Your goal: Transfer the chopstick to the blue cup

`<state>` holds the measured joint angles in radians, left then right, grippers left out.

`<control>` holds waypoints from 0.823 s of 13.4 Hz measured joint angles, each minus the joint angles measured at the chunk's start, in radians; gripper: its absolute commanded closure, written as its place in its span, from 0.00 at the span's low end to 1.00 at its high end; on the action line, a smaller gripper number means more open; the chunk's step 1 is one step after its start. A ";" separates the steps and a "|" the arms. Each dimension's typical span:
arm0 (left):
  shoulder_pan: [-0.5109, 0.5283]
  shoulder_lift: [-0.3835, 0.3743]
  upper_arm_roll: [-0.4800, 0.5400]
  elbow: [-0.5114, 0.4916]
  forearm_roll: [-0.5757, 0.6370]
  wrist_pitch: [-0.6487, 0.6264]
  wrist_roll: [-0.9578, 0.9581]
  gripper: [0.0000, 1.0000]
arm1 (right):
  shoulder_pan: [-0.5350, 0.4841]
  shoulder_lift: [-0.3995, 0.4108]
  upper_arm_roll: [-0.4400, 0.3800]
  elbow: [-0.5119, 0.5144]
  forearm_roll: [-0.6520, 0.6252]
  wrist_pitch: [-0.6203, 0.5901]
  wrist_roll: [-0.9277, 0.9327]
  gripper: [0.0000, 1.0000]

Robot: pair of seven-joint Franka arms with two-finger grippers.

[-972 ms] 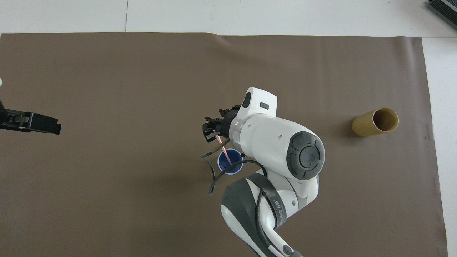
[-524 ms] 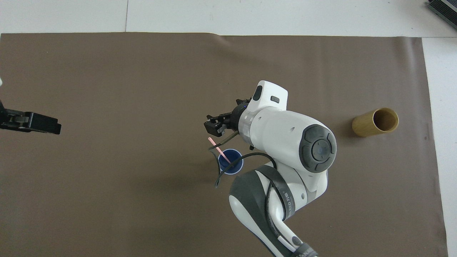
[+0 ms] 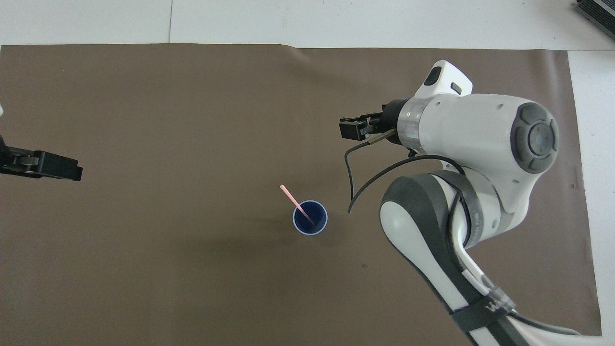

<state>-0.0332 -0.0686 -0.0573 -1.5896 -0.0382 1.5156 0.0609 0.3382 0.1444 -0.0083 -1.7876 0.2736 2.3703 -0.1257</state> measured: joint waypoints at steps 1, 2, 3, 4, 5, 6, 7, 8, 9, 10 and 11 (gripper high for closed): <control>0.000 0.000 0.000 0.000 0.000 0.000 0.000 0.00 | -0.028 -0.019 -0.003 0.009 -0.011 -0.062 0.000 0.00; 0.000 0.000 0.000 0.000 0.000 0.000 0.000 0.00 | -0.055 -0.042 -0.004 0.016 -0.042 -0.130 0.000 0.00; 0.000 0.000 0.000 0.000 0.000 0.000 0.000 0.00 | -0.079 -0.066 -0.005 0.027 -0.075 -0.201 0.007 0.00; 0.000 0.000 0.000 0.000 0.000 0.000 0.000 0.00 | -0.100 -0.087 -0.006 0.041 -0.106 -0.270 0.040 0.00; 0.000 0.000 0.000 0.000 0.000 0.000 0.000 0.00 | -0.115 -0.103 -0.006 0.058 -0.130 -0.338 0.092 0.00; 0.000 0.000 0.000 0.000 0.000 0.000 0.000 0.00 | -0.124 -0.114 -0.007 0.079 -0.155 -0.406 0.154 0.00; 0.000 0.000 0.000 0.000 0.000 0.000 0.000 0.00 | -0.128 -0.121 -0.007 0.101 -0.186 -0.466 0.219 0.00; 0.000 0.000 0.000 0.000 0.000 0.000 0.000 0.00 | -0.130 -0.124 -0.006 0.125 -0.219 -0.521 0.281 0.00; 0.000 0.000 0.000 0.000 0.000 0.000 0.000 0.00 | -0.133 -0.124 -0.007 0.153 -0.240 -0.575 0.325 0.00; 0.000 0.000 0.000 0.000 0.000 0.000 0.000 0.00 | -0.141 -0.124 -0.010 0.180 -0.248 -0.628 0.346 0.00; 0.000 0.000 0.000 0.000 0.000 0.000 0.000 0.00 | -0.155 -0.124 -0.019 0.208 -0.249 -0.674 0.353 0.00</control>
<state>-0.0332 -0.0686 -0.0573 -1.5896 -0.0382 1.5156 0.0609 0.1837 0.0200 -0.0271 -1.5800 0.0244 1.6964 0.2270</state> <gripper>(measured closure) 0.000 0.000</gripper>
